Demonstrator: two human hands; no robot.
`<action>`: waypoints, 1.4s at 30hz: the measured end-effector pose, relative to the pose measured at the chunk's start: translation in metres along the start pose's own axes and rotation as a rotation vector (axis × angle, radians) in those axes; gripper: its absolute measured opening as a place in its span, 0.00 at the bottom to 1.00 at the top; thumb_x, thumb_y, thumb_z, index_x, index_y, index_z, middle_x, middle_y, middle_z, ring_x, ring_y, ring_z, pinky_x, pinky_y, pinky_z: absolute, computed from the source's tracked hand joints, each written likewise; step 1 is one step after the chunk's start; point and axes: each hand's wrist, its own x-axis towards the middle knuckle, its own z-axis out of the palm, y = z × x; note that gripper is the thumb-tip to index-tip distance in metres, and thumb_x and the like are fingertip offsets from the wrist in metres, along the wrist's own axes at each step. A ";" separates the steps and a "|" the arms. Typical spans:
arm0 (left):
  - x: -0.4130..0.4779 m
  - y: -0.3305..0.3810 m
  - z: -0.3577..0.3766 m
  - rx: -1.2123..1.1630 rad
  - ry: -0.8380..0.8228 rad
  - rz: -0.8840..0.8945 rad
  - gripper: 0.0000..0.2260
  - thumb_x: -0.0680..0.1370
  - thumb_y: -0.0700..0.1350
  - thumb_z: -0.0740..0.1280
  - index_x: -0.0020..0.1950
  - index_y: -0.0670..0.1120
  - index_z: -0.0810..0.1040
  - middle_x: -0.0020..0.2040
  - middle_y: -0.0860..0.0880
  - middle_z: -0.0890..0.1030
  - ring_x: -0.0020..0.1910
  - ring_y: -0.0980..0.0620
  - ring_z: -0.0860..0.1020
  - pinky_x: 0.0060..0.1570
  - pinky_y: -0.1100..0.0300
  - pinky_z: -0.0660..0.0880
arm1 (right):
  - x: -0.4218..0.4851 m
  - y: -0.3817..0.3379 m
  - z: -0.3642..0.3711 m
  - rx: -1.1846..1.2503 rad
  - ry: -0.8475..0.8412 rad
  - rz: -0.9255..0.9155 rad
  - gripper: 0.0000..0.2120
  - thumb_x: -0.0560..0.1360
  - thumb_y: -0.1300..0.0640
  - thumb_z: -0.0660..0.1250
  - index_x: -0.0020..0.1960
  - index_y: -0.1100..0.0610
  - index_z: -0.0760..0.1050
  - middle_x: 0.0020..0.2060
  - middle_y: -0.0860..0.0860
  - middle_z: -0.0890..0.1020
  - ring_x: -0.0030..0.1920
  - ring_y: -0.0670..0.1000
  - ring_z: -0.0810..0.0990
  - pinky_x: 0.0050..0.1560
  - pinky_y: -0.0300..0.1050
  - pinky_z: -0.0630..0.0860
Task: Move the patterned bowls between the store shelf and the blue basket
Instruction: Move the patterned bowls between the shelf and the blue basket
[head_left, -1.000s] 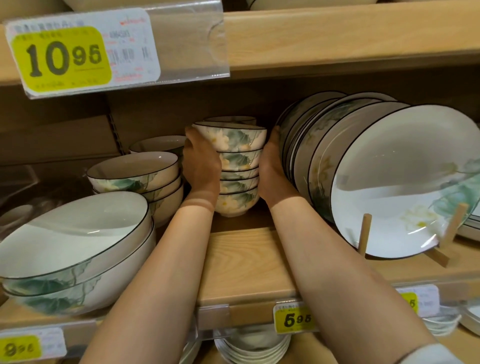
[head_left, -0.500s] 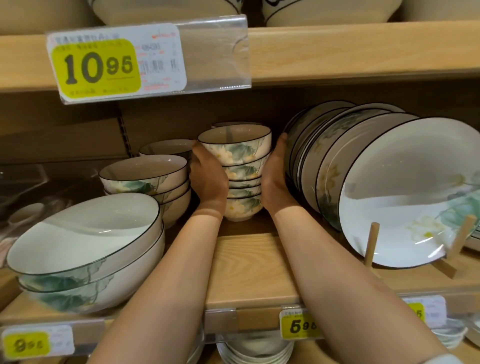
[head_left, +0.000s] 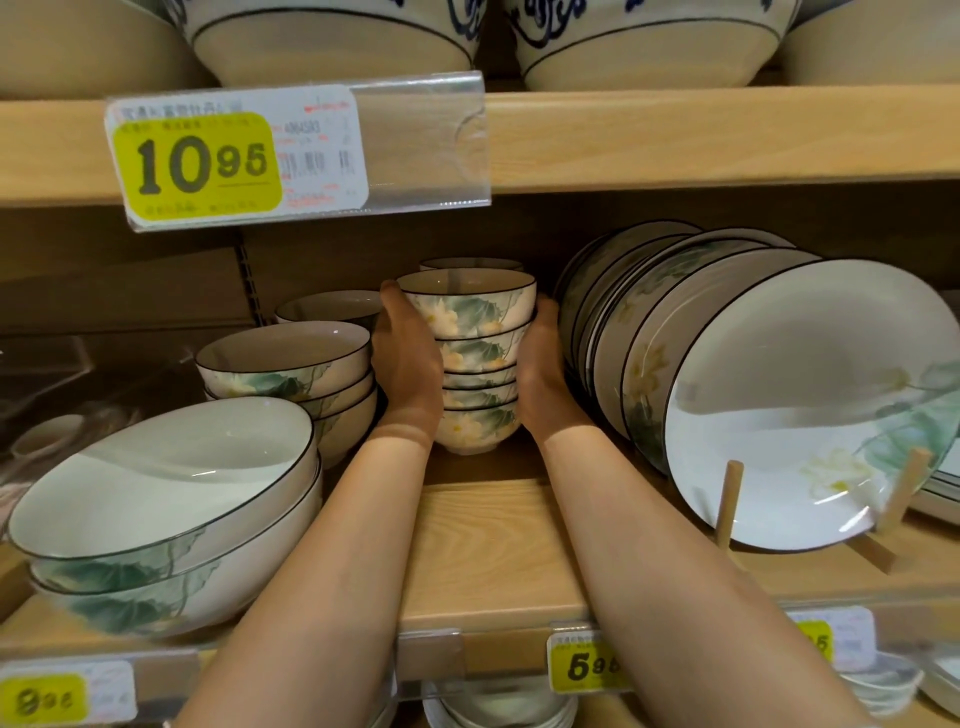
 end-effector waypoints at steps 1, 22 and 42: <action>-0.002 0.001 0.000 -0.006 -0.002 0.001 0.26 0.72 0.67 0.51 0.54 0.55 0.81 0.56 0.49 0.82 0.56 0.45 0.78 0.65 0.48 0.71 | -0.002 -0.001 0.000 -0.003 -0.001 0.013 0.29 0.73 0.36 0.53 0.60 0.53 0.79 0.55 0.56 0.83 0.55 0.58 0.80 0.62 0.57 0.75; -0.073 0.033 -0.031 -0.069 0.021 -0.095 0.19 0.81 0.56 0.55 0.57 0.46 0.78 0.52 0.44 0.82 0.51 0.45 0.79 0.50 0.54 0.75 | -0.083 -0.032 0.001 -0.281 0.025 -0.109 0.29 0.81 0.40 0.49 0.78 0.51 0.55 0.75 0.54 0.64 0.74 0.58 0.63 0.73 0.57 0.60; -0.271 0.064 -0.343 -0.061 0.183 0.038 0.19 0.82 0.51 0.51 0.51 0.43 0.79 0.49 0.43 0.85 0.48 0.48 0.82 0.47 0.57 0.75 | -0.337 0.006 0.004 0.019 -0.380 0.073 0.10 0.78 0.58 0.57 0.47 0.54 0.78 0.42 0.52 0.85 0.43 0.47 0.85 0.45 0.38 0.79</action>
